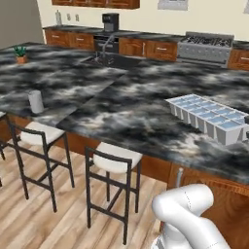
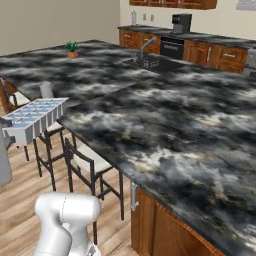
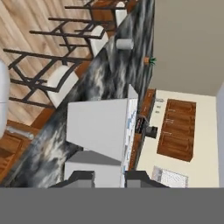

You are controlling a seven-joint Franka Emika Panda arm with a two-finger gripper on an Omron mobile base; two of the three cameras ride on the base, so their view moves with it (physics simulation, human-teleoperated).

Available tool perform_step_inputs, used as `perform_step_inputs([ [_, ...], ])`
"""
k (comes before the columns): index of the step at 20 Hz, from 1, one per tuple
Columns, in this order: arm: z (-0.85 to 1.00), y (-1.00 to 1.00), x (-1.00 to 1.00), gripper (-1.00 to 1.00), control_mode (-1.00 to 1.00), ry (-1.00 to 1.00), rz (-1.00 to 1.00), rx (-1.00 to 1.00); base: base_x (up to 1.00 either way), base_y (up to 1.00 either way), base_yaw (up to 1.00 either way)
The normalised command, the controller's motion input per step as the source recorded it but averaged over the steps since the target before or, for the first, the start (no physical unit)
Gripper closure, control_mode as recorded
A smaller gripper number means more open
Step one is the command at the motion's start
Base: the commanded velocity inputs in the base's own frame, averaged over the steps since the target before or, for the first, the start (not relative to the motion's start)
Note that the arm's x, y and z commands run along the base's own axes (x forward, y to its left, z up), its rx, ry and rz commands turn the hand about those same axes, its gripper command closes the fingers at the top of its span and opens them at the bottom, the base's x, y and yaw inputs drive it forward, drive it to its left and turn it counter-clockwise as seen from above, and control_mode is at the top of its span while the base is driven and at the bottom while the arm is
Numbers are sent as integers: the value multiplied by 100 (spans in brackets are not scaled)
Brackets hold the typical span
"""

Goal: Open the freezer door, pick up the ice cube tray from the freezer, and place it on the dining counter.

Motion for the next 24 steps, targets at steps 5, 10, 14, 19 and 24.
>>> perform_step_inputs([
  [5, 0, 0, 0, 100, 100, 0, 0, 0, 63, 0, -49],
  [10, 0, 0, 0, 100, 100, 0, 0, 0, 58, 0, -47],
  [14, 0, 0, 0, 100, 100, 0, 0, 0, 48, 22, -36],
  [19, 0, 0, 0, 100, 100, 0, 0, 0, 59, 52, -22],
  [24, -14, 27, 36, 100, -100, 1, 1, 0, 24, 23, -2],
])
